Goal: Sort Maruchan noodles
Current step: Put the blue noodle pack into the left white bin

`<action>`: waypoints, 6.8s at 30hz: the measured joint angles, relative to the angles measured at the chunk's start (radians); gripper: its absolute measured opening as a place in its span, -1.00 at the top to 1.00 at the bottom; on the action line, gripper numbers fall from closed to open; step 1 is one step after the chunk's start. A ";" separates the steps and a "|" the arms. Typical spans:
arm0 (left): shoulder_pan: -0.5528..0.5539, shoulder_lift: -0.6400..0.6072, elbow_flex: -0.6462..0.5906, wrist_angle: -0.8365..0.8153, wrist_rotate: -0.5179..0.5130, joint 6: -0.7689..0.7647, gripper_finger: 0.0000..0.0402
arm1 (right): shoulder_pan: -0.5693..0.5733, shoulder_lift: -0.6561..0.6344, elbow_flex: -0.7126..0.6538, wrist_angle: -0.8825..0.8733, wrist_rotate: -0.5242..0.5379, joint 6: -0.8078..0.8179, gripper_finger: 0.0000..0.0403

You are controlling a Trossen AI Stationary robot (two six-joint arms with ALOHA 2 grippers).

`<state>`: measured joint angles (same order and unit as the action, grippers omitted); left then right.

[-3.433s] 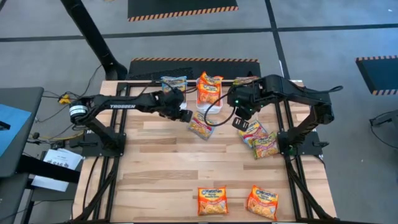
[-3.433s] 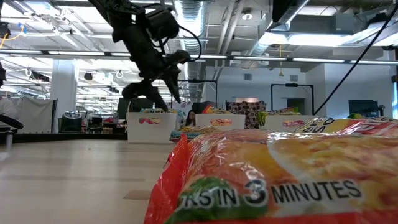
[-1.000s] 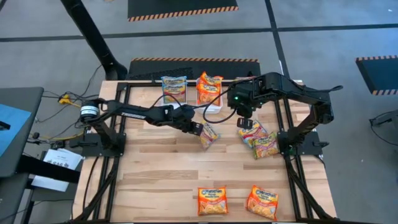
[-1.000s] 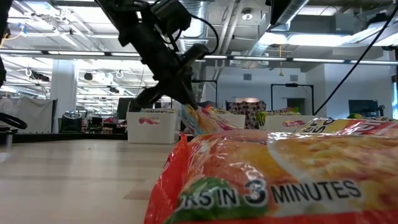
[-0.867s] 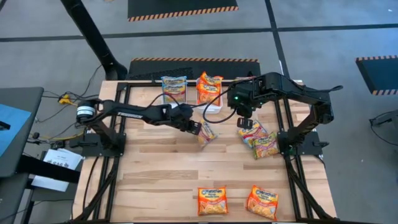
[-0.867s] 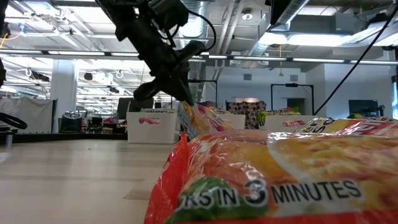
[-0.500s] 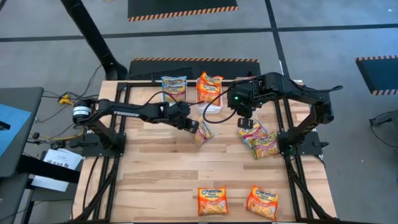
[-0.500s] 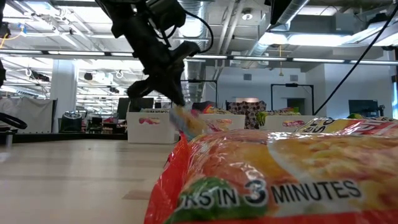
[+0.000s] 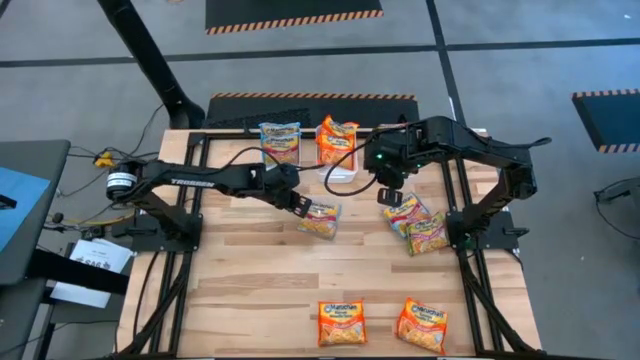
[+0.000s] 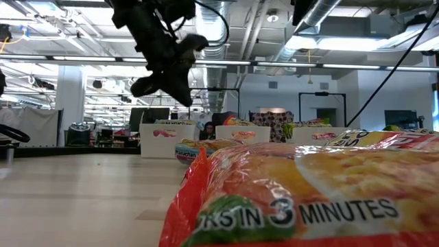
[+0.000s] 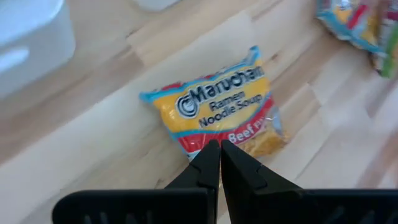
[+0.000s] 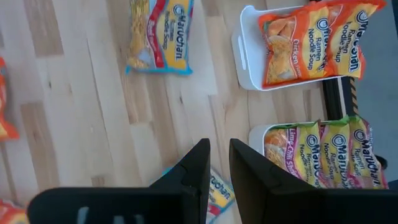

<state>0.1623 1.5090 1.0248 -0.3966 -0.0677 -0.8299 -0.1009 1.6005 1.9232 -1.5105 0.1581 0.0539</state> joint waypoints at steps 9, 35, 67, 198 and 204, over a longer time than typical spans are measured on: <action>0.028 -0.018 0.000 0.016 0.044 0.151 1.00 | 0.002 0.000 0.000 0.050 0.000 0.135 0.58; 0.332 -0.020 0.085 0.055 0.576 0.243 0.01 | 0.001 0.012 0.000 0.039 0.000 0.365 0.58; 0.139 0.004 -0.205 0.232 0.240 -0.168 0.04 | 0.002 0.044 0.000 0.031 0.000 0.359 0.58; 0.630 -0.106 -0.490 0.808 0.180 0.133 0.99 | -0.040 0.125 0.000 0.064 0.095 0.494 0.58; 0.669 -0.106 -0.490 0.818 0.217 0.085 0.75 | -0.040 0.125 0.000 0.064 0.094 0.496 0.58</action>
<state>0.8310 1.4033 0.5350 0.4211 0.1491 -0.7453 -0.1410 1.7252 1.9228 -1.4469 0.2523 0.5499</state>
